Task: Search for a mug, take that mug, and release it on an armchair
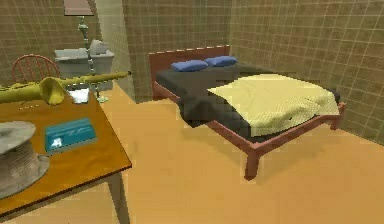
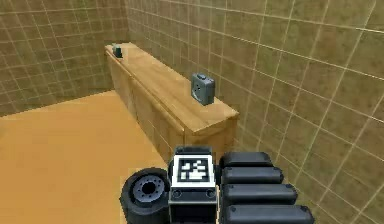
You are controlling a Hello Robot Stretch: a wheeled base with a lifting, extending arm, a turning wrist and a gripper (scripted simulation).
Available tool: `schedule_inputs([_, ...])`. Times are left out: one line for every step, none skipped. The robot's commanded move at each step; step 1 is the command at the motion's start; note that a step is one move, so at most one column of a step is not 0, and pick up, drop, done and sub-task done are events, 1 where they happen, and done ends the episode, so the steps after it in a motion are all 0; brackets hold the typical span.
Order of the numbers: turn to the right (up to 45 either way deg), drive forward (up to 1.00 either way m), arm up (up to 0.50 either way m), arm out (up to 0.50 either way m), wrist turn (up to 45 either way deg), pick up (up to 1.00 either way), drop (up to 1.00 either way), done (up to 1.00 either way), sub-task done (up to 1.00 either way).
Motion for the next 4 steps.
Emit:
schedule_inputs([0.0,0.85,0.0,0.0,0.0,0.0,0.0,0.0,0.0])
schedule_inputs([-27.0,0.0,0.0,0.0,0.0,0.0,0.0,0.0,0.0])
schedule_inputs([0.0,1.0,0.0,0.0,0.0,0.0,0.0,0.0,0.0])
schedule_inputs([0.0,1.0,0.0,0.0,0.0,0.0,0.0,0.0,0.0])
